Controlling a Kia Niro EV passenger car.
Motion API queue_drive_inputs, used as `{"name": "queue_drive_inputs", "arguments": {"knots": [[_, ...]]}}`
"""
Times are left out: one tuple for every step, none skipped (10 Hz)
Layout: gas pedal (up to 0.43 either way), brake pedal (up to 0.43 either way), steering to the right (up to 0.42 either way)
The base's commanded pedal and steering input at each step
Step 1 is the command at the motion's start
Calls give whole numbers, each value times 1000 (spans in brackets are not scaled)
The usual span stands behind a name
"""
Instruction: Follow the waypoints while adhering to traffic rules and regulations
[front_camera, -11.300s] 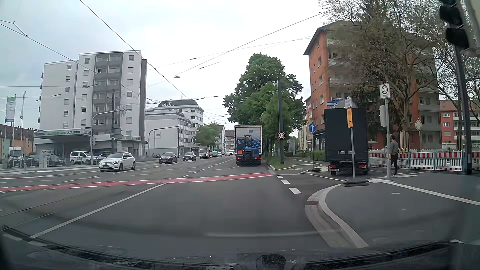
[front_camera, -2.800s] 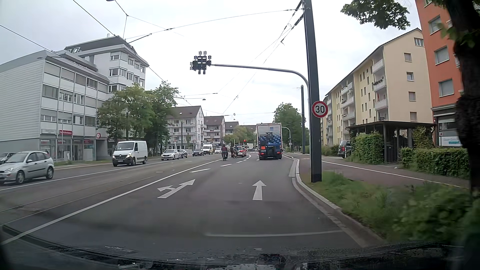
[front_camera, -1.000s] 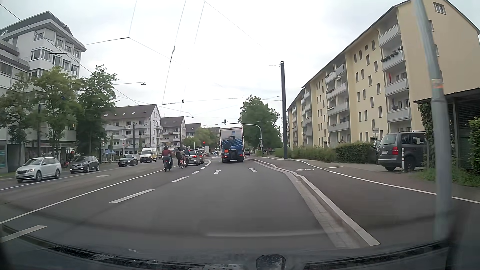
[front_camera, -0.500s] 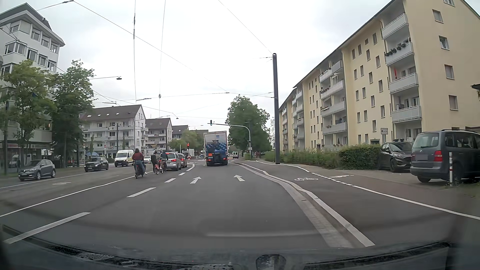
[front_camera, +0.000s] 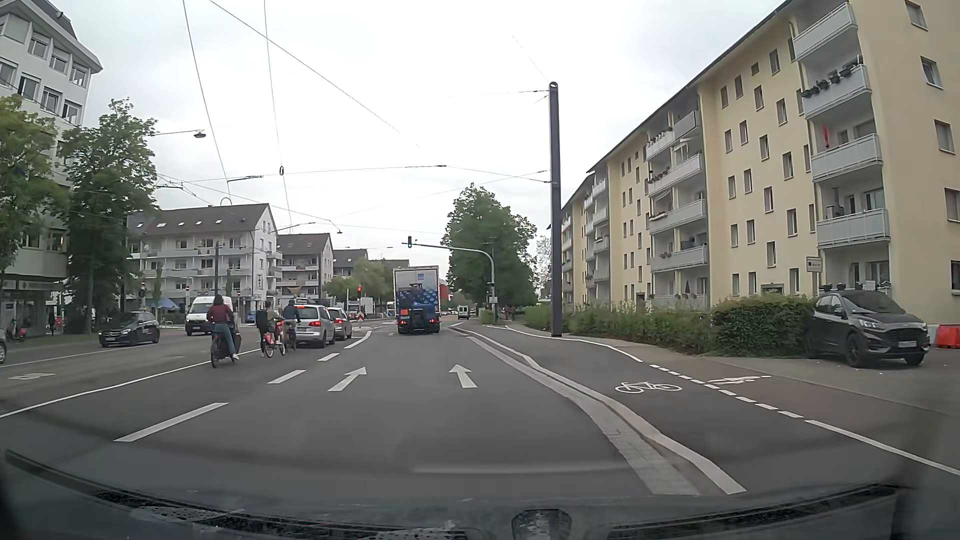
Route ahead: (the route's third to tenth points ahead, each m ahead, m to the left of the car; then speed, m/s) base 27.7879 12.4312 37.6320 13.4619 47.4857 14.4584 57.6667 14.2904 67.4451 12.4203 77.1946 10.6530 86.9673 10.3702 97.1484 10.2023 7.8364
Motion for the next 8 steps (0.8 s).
{"name": "queue_drive_inputs", "arguments": {"knots": [[67, 0, -11], [67, 0, -18], [67, 0, -25], [67, 0, -28], [67, 0, -31], [67, 0, -35], [67, 0, -37], [67, 0, -37]]}}
